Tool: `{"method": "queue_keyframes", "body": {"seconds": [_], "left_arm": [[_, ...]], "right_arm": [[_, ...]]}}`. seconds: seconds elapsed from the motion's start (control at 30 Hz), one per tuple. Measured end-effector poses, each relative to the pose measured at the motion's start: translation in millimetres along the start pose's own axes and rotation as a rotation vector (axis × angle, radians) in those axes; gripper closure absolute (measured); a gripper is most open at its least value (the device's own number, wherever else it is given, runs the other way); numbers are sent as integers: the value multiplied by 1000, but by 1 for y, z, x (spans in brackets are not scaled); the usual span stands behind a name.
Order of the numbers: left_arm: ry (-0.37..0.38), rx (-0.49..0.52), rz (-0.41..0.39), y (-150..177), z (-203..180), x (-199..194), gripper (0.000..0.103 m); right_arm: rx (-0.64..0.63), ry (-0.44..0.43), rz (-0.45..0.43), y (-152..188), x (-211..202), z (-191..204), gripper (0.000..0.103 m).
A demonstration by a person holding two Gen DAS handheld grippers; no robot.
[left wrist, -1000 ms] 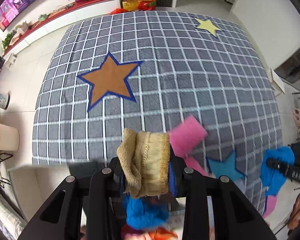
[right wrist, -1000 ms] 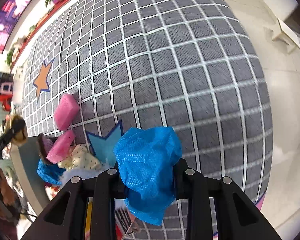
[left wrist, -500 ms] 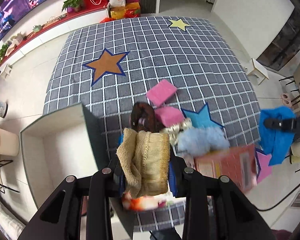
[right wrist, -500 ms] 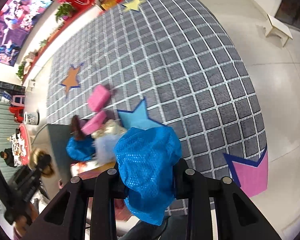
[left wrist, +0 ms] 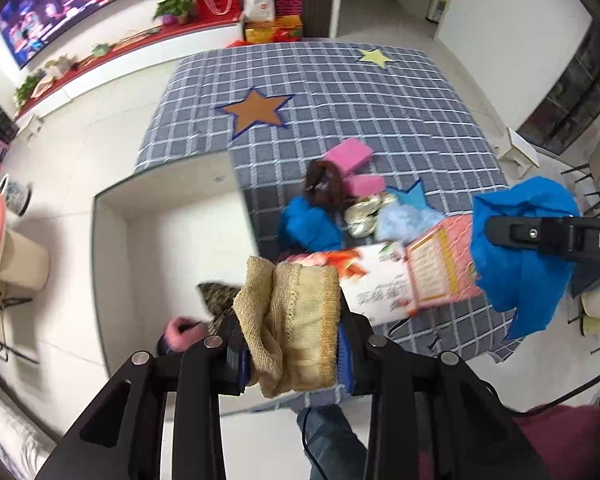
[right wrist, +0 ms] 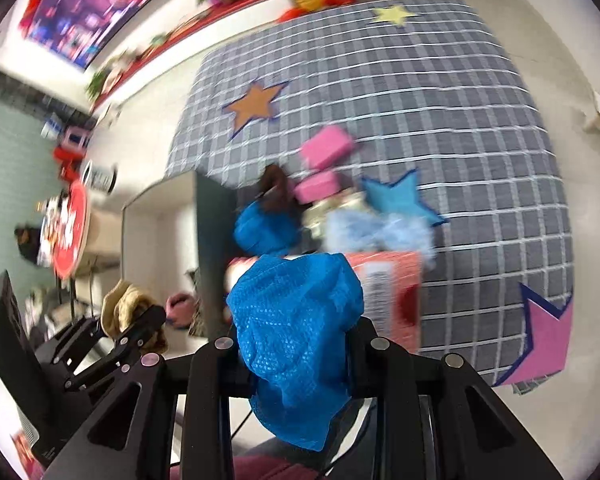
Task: Organize soft objects
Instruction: 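Carry the blue hat and beige knit item over the white box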
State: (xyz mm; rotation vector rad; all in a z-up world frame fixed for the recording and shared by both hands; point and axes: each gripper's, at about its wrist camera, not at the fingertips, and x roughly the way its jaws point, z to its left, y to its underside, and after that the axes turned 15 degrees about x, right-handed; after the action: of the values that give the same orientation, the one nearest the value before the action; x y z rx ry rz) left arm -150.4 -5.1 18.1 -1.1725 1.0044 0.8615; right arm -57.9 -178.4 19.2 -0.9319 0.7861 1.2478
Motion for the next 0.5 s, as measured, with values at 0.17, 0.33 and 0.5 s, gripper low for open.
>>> {"method": "queue_keyframes", "body": {"seconds": [0.17, 0.33, 0.5], "left_arm": [[-38, -77, 19, 29, 20, -6, 67], [-66, -176, 14, 51, 42, -14, 67], [-84, -231, 11, 65, 53, -21, 67]], "right_arm": [[-113, -2, 43, 12, 18, 41, 72], [-208, 1, 82, 22, 32, 72, 72], [-286, 6, 108, 28, 41, 96, 72]]}}
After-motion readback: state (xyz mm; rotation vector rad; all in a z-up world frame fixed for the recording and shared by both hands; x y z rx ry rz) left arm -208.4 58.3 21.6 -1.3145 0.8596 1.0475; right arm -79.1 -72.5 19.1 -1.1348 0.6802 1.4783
